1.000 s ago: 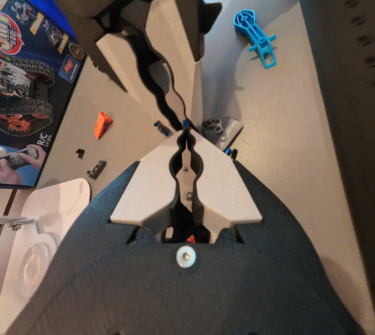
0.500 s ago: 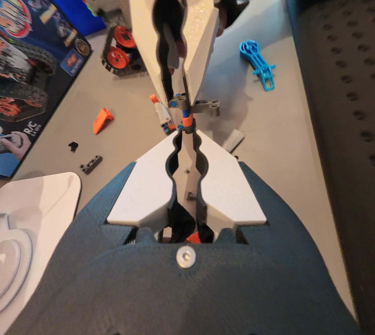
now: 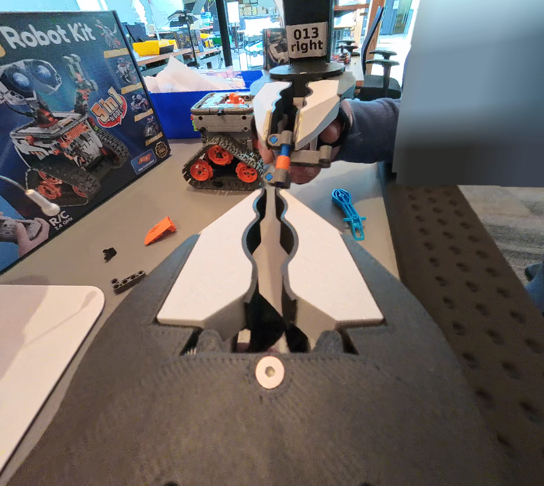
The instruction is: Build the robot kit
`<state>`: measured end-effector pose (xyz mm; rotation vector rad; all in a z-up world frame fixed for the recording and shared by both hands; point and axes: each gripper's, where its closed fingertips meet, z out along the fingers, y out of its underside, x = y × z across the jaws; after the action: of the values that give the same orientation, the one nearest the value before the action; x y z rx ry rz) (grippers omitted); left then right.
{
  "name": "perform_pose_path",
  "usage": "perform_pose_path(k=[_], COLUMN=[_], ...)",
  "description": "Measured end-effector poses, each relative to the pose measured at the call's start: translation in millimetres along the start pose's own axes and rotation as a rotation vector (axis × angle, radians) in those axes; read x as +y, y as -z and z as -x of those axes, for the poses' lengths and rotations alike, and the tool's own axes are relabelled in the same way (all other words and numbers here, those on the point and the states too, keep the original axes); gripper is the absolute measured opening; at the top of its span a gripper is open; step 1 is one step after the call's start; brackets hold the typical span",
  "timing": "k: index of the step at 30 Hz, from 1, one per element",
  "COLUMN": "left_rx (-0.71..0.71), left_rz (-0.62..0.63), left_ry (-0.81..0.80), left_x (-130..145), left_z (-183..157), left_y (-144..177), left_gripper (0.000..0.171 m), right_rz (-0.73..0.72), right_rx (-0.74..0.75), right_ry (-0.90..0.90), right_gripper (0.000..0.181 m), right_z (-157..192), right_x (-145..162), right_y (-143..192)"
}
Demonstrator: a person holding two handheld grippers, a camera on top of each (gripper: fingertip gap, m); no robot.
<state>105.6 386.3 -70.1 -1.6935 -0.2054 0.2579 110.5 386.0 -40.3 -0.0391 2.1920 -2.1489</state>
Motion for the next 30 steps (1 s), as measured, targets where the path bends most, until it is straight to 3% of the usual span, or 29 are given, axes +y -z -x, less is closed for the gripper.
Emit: perform_pose_path(k=[8, 10, 16, 24, 30], left_rx=[0.028, 0.08, 0.106, 0.116, 0.185], left_rz=[-0.073, -0.108, -0.156, -0.161, -0.163], left_ry=[0.049, 0.092, 0.089, 0.046, 0.121], left_x=[-13.3, -20.3, -29.3, -34.3, -35.6], left_z=[-3.4, -8.4, -14.4, -20.9, -28.8], left_y=[3.3, 5.0, 7.1, 11.3, 11.4], left_gripper=[0.014, 0.028, 0.015, 0.013, 0.012], right_rz=[-0.081, -0.079, -0.084, -0.049, 0.047], right_rx=[0.002, 0.003, -0.034, -0.038, -0.021], right_ry=[-0.005, -0.004, 0.007, 0.087, 0.193], right_gripper=[0.012, 0.012, 0.013, 0.012, 0.013], right_z=[1.3, 0.8, 11.9, 21.7, 29.1], right_x=[-12.7, -13.4, -14.6, -16.8, -15.6], right_y=[0.4, 1.6, -5.5, -7.3, -7.0])
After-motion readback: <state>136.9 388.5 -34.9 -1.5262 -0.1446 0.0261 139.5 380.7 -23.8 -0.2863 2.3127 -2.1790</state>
